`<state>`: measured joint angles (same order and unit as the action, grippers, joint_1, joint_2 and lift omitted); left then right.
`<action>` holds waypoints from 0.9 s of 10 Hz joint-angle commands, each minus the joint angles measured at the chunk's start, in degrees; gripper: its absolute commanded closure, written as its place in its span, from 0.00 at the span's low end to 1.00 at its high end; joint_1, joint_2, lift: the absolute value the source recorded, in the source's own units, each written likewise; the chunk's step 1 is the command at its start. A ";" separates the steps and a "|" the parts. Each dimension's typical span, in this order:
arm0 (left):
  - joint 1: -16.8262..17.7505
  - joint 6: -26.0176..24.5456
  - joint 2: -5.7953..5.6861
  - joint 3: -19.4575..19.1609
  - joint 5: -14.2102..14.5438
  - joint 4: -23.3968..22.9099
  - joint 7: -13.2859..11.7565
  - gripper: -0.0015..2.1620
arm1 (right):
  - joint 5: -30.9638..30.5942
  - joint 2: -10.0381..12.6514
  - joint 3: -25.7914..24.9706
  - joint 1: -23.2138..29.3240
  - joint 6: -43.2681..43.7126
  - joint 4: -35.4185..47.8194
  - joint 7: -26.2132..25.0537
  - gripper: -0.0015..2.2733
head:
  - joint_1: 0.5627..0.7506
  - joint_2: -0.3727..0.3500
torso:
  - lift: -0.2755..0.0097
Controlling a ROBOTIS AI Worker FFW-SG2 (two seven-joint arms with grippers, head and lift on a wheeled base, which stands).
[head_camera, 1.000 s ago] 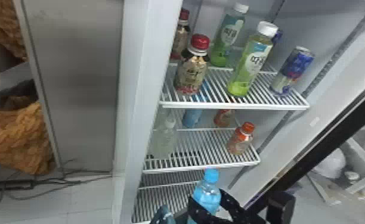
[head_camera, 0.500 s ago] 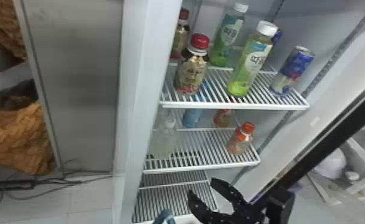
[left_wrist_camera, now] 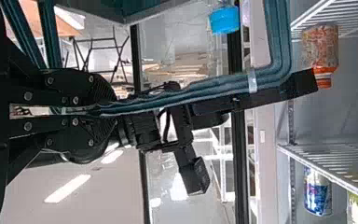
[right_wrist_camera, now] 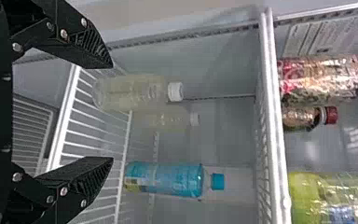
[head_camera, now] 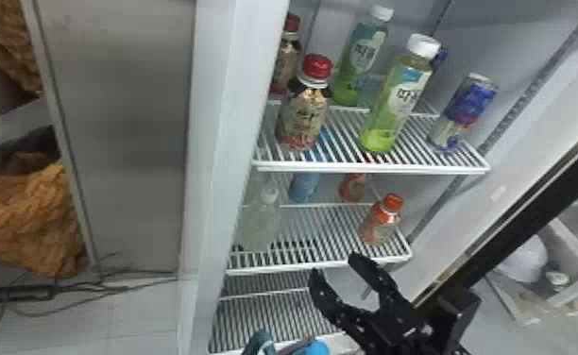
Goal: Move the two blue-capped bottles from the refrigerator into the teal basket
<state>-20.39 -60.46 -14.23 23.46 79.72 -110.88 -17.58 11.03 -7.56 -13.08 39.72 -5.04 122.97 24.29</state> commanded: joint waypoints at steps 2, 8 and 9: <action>0.14 0.00 -0.01 0.09 0.00 0.00 0.00 0.50 | -0.48 -0.61 1.65 -4.71 4.62 -6.32 -1.27 0.13 | 0.70 0.03 | 0.44; 0.42 0.00 -0.01 0.45 0.00 0.00 0.00 0.50 | -3.38 -0.78 3.41 -17.79 15.31 -23.90 -5.31 0.05 | 0.70 0.03 | 0.44; 0.56 0.00 -0.01 0.53 0.00 0.00 0.00 0.50 | -3.82 -0.96 3.67 -20.88 16.86 -27.56 -5.75 0.05 | 0.70 0.03 | 0.44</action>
<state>-19.88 -60.46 -14.23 23.94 79.73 -110.88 -17.58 7.48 -8.42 -9.59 20.86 10.80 97.76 18.56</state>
